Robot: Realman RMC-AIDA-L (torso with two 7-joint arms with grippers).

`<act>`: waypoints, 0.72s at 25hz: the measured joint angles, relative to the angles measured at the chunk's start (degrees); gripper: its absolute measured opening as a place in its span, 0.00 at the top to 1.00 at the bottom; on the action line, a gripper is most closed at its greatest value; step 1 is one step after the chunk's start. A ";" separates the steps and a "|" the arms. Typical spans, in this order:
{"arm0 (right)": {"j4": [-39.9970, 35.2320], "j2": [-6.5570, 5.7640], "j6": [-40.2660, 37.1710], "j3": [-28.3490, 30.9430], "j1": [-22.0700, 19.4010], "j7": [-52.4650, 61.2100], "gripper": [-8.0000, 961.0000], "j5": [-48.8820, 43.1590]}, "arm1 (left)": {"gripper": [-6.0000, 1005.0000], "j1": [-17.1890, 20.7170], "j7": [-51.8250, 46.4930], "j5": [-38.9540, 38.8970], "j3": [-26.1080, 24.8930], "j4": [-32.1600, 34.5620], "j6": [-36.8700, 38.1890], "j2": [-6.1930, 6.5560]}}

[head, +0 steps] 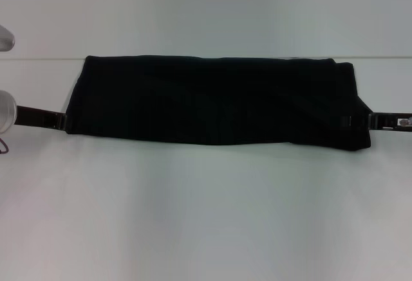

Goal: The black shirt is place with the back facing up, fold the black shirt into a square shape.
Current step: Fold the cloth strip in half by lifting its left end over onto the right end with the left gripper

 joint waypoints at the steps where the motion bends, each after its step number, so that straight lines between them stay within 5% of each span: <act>1: -0.05 0.08 0.01 0.02 0.03 -0.30 0.38 0.09 | 0.99 -0.01 0.02 0.12 0.00 -0.01 -0.01 0.02; 5: -0.20 0.21 0.14 0.16 -0.08 -0.52 0.51 0.17 | 0.99 -0.08 0.05 0.75 -0.15 -0.03 -0.08 0.08; 13: -0.62 -0.60 0.19 0.37 -1.03 -0.56 0.98 0.23 | 0.99 -0.10 0.07 0.89 -0.20 -0.14 -0.22 0.07; 18: -0.63 -1.68 -0.08 0.12 -1.21 -0.51 0.98 0.03 | 0.99 0.01 0.07 1.47 -0.24 0.35 0.27 0.07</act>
